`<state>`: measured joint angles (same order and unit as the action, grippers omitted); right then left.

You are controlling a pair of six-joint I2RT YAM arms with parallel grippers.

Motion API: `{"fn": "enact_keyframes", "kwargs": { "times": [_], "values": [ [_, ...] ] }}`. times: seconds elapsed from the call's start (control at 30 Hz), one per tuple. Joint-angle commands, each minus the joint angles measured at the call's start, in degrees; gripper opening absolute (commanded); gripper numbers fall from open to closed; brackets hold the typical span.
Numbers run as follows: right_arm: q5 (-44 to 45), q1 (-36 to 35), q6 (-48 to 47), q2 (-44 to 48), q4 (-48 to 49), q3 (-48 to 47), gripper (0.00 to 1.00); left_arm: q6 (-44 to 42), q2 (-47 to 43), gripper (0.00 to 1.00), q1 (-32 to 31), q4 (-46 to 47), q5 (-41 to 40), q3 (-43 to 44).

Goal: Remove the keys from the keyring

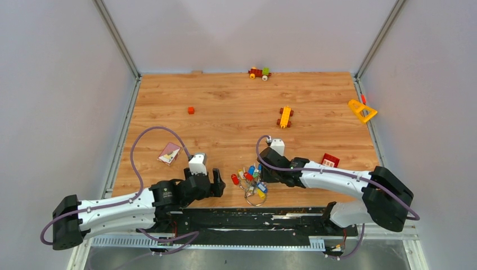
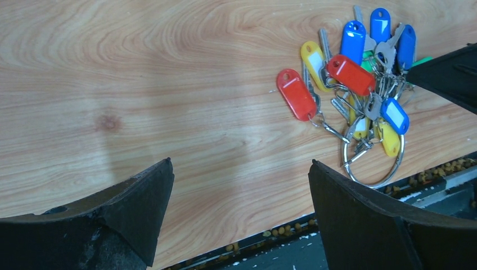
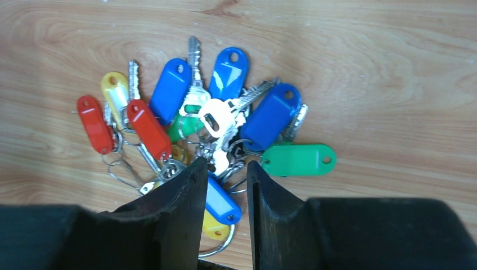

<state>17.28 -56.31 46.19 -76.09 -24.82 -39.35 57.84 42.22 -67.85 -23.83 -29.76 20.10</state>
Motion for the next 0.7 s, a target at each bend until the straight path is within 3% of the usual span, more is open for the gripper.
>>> {"fn": "enact_keyframes", "kwargs": {
  "times": [0.0,0.33,0.67],
  "values": [
    [-3.17,0.06,0.34,-0.44,5.30,-0.46,0.32,0.41,-0.12,0.96,-0.13,4.07,0.41,-0.41],
    [-1.63,-0.02,3.34,-7.23,1.07,-3.16,0.30,1.00,-1.80,0.95,-0.09,4.01,-0.18,-1.45],
    [-0.03,-0.02,4.77,-8.86,0.06,-3.10,0.19,1.43,-2.04,0.94,-0.10,3.79,-0.54,-2.23]
  ]
}}
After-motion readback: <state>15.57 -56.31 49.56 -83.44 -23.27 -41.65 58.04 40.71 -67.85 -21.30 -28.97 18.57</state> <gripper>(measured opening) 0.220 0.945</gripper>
